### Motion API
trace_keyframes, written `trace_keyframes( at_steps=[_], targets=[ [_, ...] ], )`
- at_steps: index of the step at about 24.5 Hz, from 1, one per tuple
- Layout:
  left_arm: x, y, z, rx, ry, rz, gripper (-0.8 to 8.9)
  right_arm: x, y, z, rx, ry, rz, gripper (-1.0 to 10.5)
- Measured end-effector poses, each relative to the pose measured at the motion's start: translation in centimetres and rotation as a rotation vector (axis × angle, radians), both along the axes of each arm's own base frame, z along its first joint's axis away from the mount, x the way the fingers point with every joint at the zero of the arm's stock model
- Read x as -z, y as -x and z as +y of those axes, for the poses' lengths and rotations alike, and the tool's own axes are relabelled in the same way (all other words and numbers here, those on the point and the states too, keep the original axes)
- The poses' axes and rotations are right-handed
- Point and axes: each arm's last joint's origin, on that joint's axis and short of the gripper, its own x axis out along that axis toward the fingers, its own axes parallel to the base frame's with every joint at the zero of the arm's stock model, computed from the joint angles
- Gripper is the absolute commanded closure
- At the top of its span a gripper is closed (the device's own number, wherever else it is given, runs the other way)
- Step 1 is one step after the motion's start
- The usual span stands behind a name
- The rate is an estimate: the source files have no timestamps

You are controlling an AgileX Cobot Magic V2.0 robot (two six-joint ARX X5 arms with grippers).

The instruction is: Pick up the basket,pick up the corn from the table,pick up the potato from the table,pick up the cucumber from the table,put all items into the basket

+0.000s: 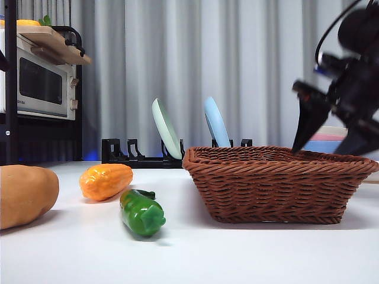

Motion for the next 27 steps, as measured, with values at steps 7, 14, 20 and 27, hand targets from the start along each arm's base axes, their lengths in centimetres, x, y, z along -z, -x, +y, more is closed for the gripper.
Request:
trace_keyframes(
  at_steps=[7, 14, 20, 27],
  targets=[
    [0.0, 0.0, 0.0, 0.001, 0.000, 0.001, 4.95, 1.2, -0.4, 0.1, -0.007, -0.003, 0.053, 9.6],
    [-0.2, -2.0, -1.2, 0.088, 0.016, 0.052, 3.89, -1.9, 0.8, -0.1, 0.025, -0.021, -0.015, 9.6],
    [-0.6, -7.8, -4.8, 0.209, -0.008, 0.161, 3.72, -7.2, 4.0, -0.6, 0.026, -0.032, -0.164, 9.6],
    [3.0, -14.4, -10.2, 0.205, -0.170, 0.327, 3.74, -10.9, 7.6, -1.0, 0.024, -0.047, -0.274, 9.6]
  ],
)
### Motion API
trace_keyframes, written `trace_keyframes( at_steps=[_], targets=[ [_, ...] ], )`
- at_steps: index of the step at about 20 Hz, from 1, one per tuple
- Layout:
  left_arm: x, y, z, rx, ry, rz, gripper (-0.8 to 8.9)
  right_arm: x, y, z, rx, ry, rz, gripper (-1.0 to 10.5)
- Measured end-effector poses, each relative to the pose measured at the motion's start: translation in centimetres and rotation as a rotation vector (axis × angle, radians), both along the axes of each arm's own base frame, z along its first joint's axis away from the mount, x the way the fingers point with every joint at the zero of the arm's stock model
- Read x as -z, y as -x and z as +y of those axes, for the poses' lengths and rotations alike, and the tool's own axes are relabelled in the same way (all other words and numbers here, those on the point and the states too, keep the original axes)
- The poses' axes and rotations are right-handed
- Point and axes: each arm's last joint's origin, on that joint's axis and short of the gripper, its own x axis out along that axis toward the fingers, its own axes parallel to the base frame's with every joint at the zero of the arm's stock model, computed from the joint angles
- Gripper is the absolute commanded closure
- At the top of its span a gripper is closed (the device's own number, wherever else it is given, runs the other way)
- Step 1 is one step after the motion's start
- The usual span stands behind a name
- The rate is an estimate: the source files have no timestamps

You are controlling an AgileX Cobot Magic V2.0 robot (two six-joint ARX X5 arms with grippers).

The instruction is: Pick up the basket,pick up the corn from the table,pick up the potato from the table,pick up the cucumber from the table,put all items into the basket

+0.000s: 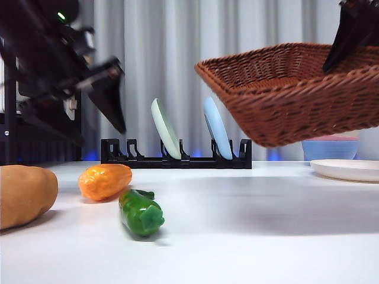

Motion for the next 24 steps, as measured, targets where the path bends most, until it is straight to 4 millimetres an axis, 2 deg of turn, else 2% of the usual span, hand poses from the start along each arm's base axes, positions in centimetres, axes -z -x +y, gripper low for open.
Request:
trace_keyframes(
  at_steps=[5, 8, 10, 11, 15, 16, 18, 21, 23, 24],
  targets=[
    [4.3, -1.6, -1.5, 0.000, -0.076, 0.111, 3.75, -0.3, 0.8, -0.1, 0.001, 0.002, 0.010, 9.6],
    [5.4, -1.9, -1.9, 0.005, -0.089, 0.134, 4.04, -0.3, 0.9, -0.1, 0.001, 0.003, 0.018, 9.6],
    [5.2, -2.0, -2.2, 0.011, -0.078, 0.103, 7.05, -0.3, 0.9, -0.1, 0.001, 0.003, 0.018, 9.6],
    [5.1, -2.0, -2.3, 0.015, -0.076, 0.096, 8.21, -0.3, 0.9, -0.1, 0.001, 0.003, 0.018, 9.6],
    [4.6, -1.8, -2.4, 0.024, -0.074, 0.080, 8.21, -0.3, 0.9, -0.1, 0.002, 0.004, 0.018, 9.6],
    [4.0, -1.6, -2.3, 0.024, -0.070, 0.067, 8.21, -0.3, 0.9, -0.1, 0.002, 0.004, 0.016, 9.6],
    [1.0, -0.5, -1.8, 0.023, -0.047, 0.008, 8.21, -0.4, 0.7, -0.1, 0.002, 0.002, 0.002, 9.6],
    [-6.7, 1.9, -1.5, 0.058, 0.073, -0.185, 8.21, -0.2, -0.1, 0.0, 0.004, -0.004, -0.024, 9.6],
    [-11.3, 4.6, -2.1, 0.123, 0.194, -0.329, 8.21, 0.4, -0.8, 0.1, 0.007, -0.008, 0.001, 9.6],
    [-12.6, 5.8, -2.7, 0.150, 0.239, -0.381, 8.21, 0.8, -1.1, 0.3, 0.006, -0.009, 0.014, 9.6]
  ],
)
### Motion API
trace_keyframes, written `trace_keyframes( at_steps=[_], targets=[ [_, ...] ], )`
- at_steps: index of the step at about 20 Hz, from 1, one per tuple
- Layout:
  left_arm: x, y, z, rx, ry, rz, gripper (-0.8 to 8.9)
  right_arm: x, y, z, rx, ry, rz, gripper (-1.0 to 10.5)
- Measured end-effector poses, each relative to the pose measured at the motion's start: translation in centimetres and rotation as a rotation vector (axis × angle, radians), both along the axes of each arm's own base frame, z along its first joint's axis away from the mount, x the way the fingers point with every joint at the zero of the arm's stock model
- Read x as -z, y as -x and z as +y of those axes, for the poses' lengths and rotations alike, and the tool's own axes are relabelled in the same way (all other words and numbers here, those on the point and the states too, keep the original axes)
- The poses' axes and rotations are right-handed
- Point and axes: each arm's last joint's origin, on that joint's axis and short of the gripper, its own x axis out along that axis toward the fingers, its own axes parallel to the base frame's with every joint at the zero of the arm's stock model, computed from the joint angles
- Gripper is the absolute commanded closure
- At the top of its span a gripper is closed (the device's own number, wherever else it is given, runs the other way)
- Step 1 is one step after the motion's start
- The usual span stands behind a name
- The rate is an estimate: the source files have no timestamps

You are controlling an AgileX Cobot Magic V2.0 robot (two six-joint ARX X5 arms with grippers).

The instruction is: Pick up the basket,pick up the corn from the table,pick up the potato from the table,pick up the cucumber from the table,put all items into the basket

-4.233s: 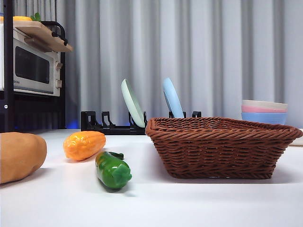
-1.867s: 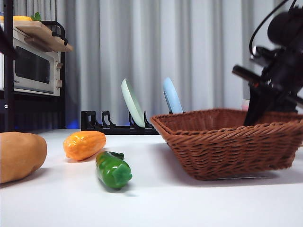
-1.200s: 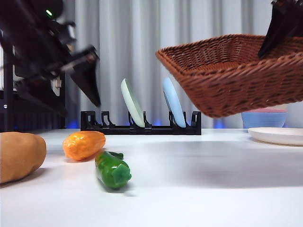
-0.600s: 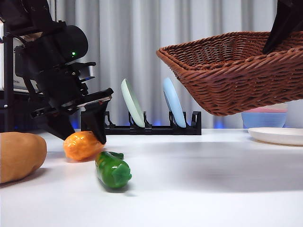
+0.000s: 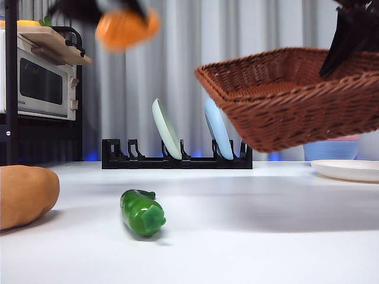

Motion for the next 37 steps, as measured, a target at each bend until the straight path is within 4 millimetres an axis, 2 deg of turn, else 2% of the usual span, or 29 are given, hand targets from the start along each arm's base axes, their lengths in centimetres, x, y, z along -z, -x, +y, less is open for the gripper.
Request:
trace_keyframes(
  at_steps=[1, 3, 8, 12, 13, 16, 20, 22, 24, 26, 27, 30, 32, 34, 37],
  targets=[
    [-1.0, 1.1, -0.8, 0.037, 0.041, -0.038, 8.21, 0.3, -0.4, 0.3, -0.003, -0.006, 0.007, 9.6],
    [-1.2, 2.3, -3.0, 0.102, 0.075, -0.047, 8.21, 0.7, -0.8, 1.1, -0.019, -0.018, 0.016, 9.6],
    [2.0, 4.0, -9.6, 0.120, -0.045, -0.007, 8.21, 0.6, -0.7, 2.7, -0.059, -0.048, 0.011, 9.6],
    [5.2, 3.9, -12.7, 0.165, -0.130, 0.057, 8.11, 0.6, -0.6, 3.1, -0.067, -0.056, 0.016, 9.6],
    [5.8, 3.9, -13.1, 0.168, -0.145, 0.069, 7.62, 0.6, -0.6, 3.1, -0.063, -0.060, 0.020, 9.6],
    [6.9, 3.8, -13.7, 0.179, -0.182, 0.103, 3.86, 0.8, -0.5, 3.1, -0.053, -0.066, 0.043, 9.6],
    [7.2, 3.9, -13.5, 0.180, -0.205, 0.125, 3.72, 0.8, -0.5, 3.1, -0.044, -0.073, 0.053, 9.6],
    [7.4, 4.1, -13.4, 0.186, -0.222, 0.144, 3.16, 0.8, -0.5, 3.1, -0.042, -0.083, 0.061, 9.6],
    [7.2, 4.4, -13.1, 0.198, -0.234, 0.167, 3.10, 0.8, -0.4, 3.2, -0.059, -0.101, 0.068, 9.6],
    [5.7, 5.0, -12.3, 0.199, -0.237, 0.171, 3.10, 0.8, -0.4, 3.2, -0.067, -0.109, 0.072, 9.6],
    [4.0, 5.5, -11.6, 0.197, -0.206, 0.138, 3.10, 0.8, -0.4, 3.2, -0.070, -0.112, 0.071, 9.6],
    [-3.5, 8.2, -8.2, 0.198, -0.044, -0.033, 3.10, 0.8, -0.4, 3.2, -0.071, -0.113, 0.072, 9.6],
    [-6.6, 10.5, -5.2, 0.201, 0.001, -0.096, 3.10, 0.8, -0.4, 3.2, -0.071, -0.113, 0.072, 9.6],
    [-7.0, 12.3, -2.8, 0.171, -0.059, -0.087, 3.10, 0.8, -0.4, 3.2, -0.072, -0.113, 0.072, 9.6],
    [-5.5, 14.0, 0.3, 0.018, -0.317, 0.003, 3.10, 0.8, -0.4, 3.2, -0.072, -0.113, 0.072, 9.6]
  ],
)
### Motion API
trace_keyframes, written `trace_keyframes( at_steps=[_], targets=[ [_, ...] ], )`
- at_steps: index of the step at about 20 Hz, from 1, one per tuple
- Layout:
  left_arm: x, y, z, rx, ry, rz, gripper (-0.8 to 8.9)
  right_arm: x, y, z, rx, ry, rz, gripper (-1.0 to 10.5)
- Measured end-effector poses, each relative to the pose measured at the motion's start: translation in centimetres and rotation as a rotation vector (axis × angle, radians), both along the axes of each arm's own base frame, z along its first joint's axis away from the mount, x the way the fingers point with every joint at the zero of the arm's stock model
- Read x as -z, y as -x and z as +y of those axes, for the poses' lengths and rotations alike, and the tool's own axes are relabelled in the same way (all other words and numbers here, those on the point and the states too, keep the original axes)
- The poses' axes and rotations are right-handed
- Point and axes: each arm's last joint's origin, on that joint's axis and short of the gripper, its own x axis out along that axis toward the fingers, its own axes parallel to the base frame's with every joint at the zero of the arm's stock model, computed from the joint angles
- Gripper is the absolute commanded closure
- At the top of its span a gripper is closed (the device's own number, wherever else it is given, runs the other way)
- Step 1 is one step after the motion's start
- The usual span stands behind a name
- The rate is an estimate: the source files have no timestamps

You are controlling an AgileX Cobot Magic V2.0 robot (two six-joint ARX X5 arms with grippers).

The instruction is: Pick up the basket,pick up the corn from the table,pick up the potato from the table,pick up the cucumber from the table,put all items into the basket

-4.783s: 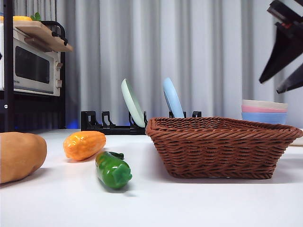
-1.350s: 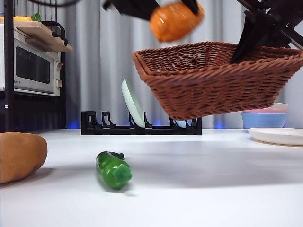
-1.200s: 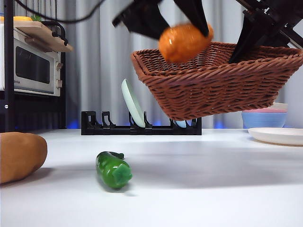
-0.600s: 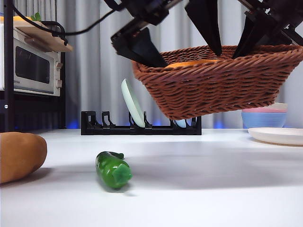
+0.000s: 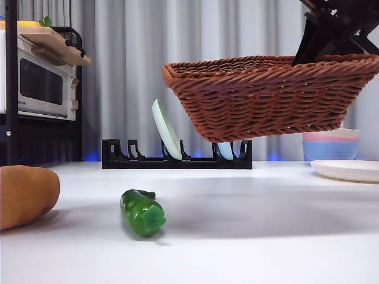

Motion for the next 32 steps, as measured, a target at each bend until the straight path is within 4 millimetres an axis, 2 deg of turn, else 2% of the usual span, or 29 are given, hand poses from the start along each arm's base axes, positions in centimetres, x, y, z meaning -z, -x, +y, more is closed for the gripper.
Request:
trace_keyframes(
  at_steps=[2, 4, 8, 12, 15, 20, 23, 27, 28, 29, 31, 32],
  targets=[
    [1.5, 0.7, 1.3, -0.089, -0.179, 0.069, 3.11, 0.0, 0.0, 0.0, 0.000, 0.000, 0.000, 9.6],
    [3.6, 0.9, 1.8, -0.149, -0.311, 0.137, 3.10, 0.0, 0.0, 0.0, 0.000, 0.000, 0.000, 9.6],
    [7.8, 0.3, 1.1, -0.190, -0.366, 0.215, 3.09, 0.0, 0.0, 0.0, 0.000, 0.000, 0.000, 9.6],
    [11.6, -0.9, 0.0, -0.156, -0.263, 0.281, 3.08, 0.0, 0.0, 0.0, 0.000, 0.000, 0.001, 9.6],
    [13.8, -2.8, 0.6, -0.217, -0.261, 0.341, 3.09, 0.1, 0.1, 0.0, -0.003, 0.007, 0.013, 9.6],
    [15.9, -6.8, 2.0, -0.228, -0.190, 0.438, 3.10, 0.3, 0.3, -0.1, -0.017, 0.027, 0.033, 9.6],
    [17.8, -9.1, 2.7, -0.251, -0.224, 0.504, 3.10, 0.4, 0.3, -0.1, -0.020, 0.030, 0.032, 9.6],
    [20.6, -11.3, 2.4, -0.223, -0.246, 0.597, 3.13, 0.4, 0.3, -0.1, -0.021, 0.031, 0.031, 9.6],
    [21.1, -11.6, 2.3, -0.221, -0.258, 0.613, 3.35, 0.4, 0.3, -0.1, -0.022, 0.032, 0.031, 9.6],
    [21.6, -11.8, 2.2, -0.218, -0.269, 0.627, 4.56, 0.4, 0.3, -0.1, -0.021, 0.031, 0.031, 9.6],
    [22.3, -12.1, 2.1, -0.214, -0.285, 0.649, 8.30, 0.4, 0.3, -0.1, -0.021, 0.031, 0.031, 9.6],
    [22.5, -12.2, 2.0, -0.210, -0.289, 0.650, 8.20, 0.4, 0.3, -0.1, -0.021, 0.031, 0.031, 9.6]
  ],
)
